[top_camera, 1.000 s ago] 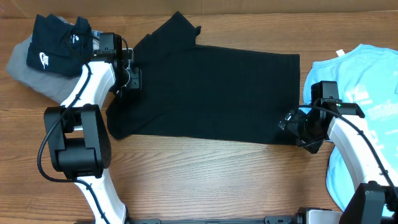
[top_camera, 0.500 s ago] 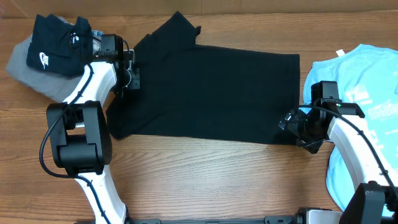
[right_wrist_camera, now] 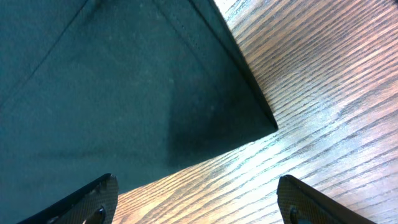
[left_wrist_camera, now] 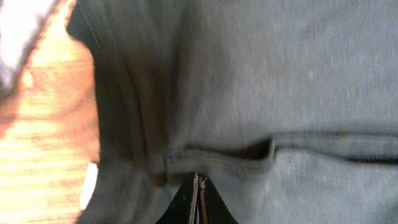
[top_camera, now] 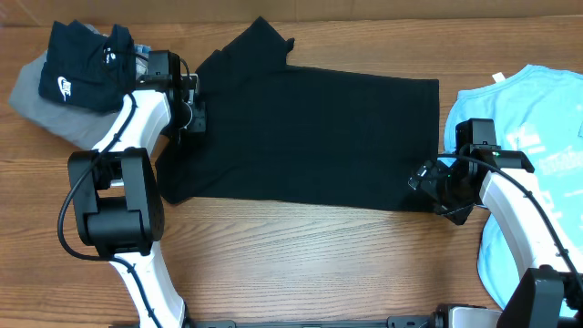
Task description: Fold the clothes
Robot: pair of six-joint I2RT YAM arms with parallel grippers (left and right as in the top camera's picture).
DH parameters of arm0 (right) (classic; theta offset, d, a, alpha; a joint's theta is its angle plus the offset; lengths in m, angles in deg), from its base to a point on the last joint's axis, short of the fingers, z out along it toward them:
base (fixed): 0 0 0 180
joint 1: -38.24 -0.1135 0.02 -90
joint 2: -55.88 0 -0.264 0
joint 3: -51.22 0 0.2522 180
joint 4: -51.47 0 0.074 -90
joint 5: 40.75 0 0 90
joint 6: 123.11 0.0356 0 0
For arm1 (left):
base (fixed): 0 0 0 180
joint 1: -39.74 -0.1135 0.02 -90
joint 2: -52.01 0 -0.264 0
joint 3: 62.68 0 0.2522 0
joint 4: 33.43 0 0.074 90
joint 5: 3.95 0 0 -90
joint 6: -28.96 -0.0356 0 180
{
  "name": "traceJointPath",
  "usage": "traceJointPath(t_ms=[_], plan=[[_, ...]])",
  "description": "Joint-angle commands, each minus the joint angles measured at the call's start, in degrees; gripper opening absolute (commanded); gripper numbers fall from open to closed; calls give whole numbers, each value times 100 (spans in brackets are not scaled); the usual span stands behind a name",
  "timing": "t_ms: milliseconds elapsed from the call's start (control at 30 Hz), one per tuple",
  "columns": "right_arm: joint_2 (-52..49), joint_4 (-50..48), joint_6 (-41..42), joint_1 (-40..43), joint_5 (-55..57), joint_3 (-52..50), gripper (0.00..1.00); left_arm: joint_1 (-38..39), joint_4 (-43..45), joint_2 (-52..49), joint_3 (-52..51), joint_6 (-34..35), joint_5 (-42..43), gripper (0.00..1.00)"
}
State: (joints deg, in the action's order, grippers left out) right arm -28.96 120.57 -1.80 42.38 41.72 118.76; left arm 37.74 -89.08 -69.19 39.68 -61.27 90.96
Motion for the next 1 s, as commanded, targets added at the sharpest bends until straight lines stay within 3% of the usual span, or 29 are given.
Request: traceJointPath(t_ms=[0, 267, 300, 333, 467, 667, 967], plan=[[-22, -17, -4, 33, -28, -37, 85, -24, -286, -15, 476, -155, 179, 4], [-22, -52, -4, 33, -28, -37, 85, -2, -911, 11, 1244, -199, 83, 4], [-22, -55, -7, 33, -28, -37, 85, -2, -929, 9, 1239, -197, 39, 12], [-22, -59, -4, 33, -28, -37, 85, -11, -929, 0, 1211, -199, 20, 38], [-22, -55, -4, 33, -28, -37, 85, -90, -754, -63, 1034, -199, 55, 55], [-22, -52, -4, 33, -31, -37, 85, -190, -721, -420, 1003, -227, 260, 45], [-22, -52, -4, 33, -31, -37, 85, -166, -732, -658, 1003, -262, 315, 43]])
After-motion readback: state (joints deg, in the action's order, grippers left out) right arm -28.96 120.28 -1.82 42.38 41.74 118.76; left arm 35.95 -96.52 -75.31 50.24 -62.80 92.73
